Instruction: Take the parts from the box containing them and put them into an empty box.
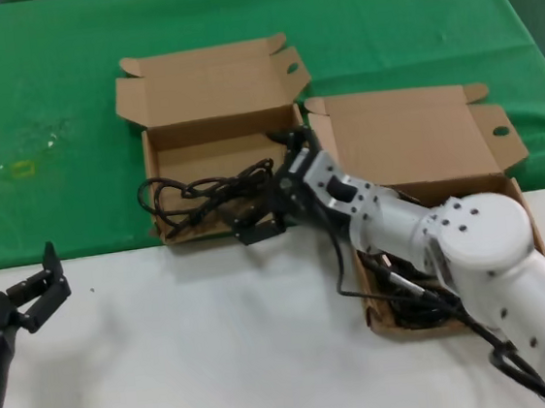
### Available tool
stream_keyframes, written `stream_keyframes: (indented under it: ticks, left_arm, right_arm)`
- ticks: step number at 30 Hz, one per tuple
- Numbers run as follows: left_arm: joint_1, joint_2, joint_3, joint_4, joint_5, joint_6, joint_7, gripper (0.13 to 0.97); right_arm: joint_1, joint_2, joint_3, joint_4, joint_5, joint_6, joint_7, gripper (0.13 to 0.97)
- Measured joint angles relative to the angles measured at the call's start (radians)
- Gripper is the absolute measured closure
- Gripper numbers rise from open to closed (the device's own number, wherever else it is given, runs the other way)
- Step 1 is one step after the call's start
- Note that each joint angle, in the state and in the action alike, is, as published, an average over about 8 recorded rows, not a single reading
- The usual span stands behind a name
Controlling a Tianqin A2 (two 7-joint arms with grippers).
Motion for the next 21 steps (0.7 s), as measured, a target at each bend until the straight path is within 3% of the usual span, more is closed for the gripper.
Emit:
stream_keyframes:
  ticks: [6, 21]
  left_arm:
    - [0.000, 0.000, 0.000, 0.000, 0.000, 0.000, 0.000, 0.197]
    - [0.000, 0.000, 0.000, 0.000, 0.000, 0.000, 0.000, 0.135]
  right_arm:
    - [-0.116, 0.024, 0.059, 0.114, 0.034, 0.073, 0.034, 0.129]
    - [-0.403, 0.084, 0.208, 0.399, 0.120, 0.255, 0.120, 0.129]
